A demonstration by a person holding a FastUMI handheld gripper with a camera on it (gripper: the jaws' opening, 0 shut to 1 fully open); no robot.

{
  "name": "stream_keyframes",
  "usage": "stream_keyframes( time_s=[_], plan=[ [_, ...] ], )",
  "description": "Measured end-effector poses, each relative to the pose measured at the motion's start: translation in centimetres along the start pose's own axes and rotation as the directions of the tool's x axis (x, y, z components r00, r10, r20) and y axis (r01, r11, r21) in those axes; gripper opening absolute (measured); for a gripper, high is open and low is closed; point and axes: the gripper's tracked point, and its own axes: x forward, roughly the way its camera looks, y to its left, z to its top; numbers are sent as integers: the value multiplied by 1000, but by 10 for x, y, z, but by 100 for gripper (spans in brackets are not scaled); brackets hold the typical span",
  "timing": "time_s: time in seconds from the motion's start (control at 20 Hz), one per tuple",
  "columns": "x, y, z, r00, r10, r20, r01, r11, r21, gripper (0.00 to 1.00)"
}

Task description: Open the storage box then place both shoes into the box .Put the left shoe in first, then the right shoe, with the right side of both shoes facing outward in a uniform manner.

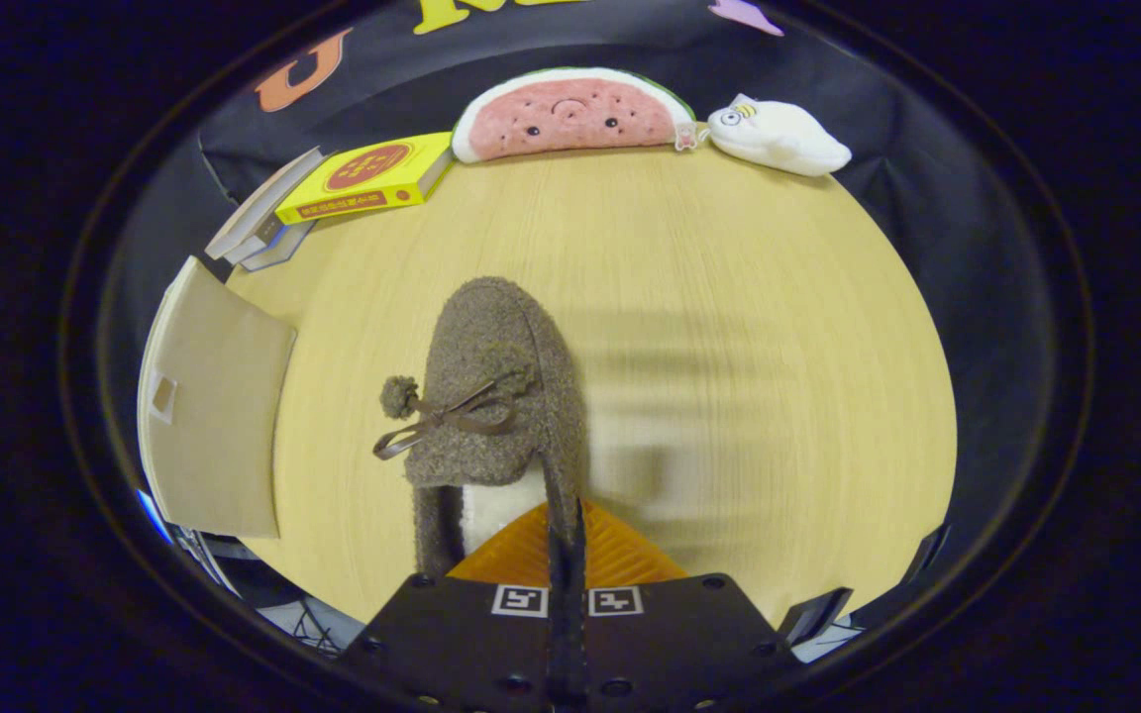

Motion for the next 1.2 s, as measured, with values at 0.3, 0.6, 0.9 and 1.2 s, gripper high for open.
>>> stream_keyframes(
  time_s=[0.3, 0.6, 0.9, 1.2],
  plan=[
    [-67, 30, 2, 995, 46, 92, -50, 998, 35, 0],
    [-136, 99, 8, 979, 95, 178, -94, 995, -12, 0],
    [-167, 195, 18, 963, 160, 218, -152, 987, -54, 0],
    [-161, 284, 30, 950, 222, 218, -215, 975, -55, 0]
  ],
)
